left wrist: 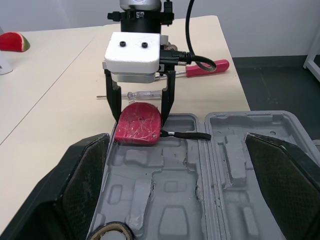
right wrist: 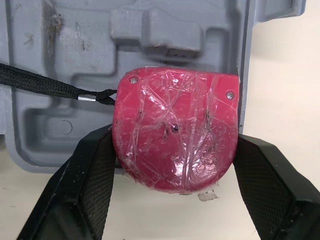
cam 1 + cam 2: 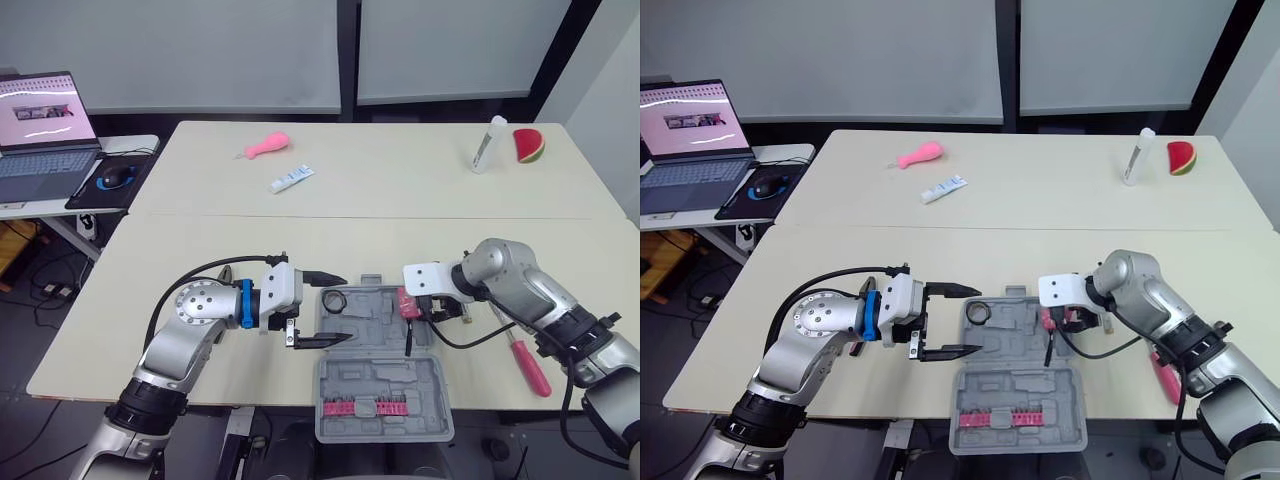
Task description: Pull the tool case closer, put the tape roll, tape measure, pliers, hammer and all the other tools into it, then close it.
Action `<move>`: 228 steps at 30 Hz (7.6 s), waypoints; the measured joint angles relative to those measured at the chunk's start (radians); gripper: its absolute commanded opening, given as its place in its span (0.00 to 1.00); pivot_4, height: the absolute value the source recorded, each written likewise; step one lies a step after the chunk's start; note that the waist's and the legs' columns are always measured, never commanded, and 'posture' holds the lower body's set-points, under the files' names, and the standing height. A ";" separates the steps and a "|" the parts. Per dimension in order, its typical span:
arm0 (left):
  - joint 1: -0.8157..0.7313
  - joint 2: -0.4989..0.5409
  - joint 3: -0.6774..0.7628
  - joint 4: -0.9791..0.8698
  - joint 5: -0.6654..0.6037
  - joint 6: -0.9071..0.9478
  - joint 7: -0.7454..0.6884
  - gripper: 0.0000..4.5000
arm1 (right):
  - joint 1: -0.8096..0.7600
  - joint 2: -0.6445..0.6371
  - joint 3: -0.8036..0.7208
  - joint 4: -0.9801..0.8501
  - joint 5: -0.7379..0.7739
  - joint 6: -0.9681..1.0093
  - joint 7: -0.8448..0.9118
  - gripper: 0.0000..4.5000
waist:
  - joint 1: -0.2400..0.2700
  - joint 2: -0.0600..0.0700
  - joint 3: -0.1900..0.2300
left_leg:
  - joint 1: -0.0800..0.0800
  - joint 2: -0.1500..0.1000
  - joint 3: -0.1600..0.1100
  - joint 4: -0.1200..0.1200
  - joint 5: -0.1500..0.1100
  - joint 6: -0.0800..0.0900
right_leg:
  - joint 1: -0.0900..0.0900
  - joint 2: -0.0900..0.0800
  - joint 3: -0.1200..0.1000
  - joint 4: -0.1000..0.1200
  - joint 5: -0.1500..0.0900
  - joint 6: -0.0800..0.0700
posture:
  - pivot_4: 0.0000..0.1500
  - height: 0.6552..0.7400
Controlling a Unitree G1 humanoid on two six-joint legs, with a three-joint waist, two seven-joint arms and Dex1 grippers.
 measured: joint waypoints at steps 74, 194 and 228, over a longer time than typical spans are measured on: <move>-0.057 0.007 -0.005 0.057 0.023 -0.026 -0.073 1.00 | 0.392 0.205 -0.412 0.175 0.351 -0.394 -0.371 0.29 | -0.001 -0.002 -0.003 | 0.004 0.000 -0.001 0.000 0.001 -0.001 | 0.004 0.001 0.000 0.001 0.000 0.000 | 1.00 1.00; 0.181 -0.068 0.355 0.229 0.108 0.448 0.820 0.56 | 0.144 0.098 -0.474 -0.410 0.708 0.062 -0.286 1.00 | 0.001 -0.006 -0.004 | 0.001 0.000 -0.004 -0.001 0.000 -0.002 | -0.001 0.001 0.001 0.001 0.001 -0.003 | 1.00 1.00; -0.206 0.097 -0.183 -0.044 0.203 0.387 0.079 0.56 | 0.174 0.022 -0.146 -0.479 0.424 0.155 -0.214 1.00 | 0.001 -0.007 -0.002 | -0.001 0.000 -0.004 0.000 0.000 -0.002 | -0.002 0.003 0.001 0.001 0.001 -0.002 | 1.00 1.00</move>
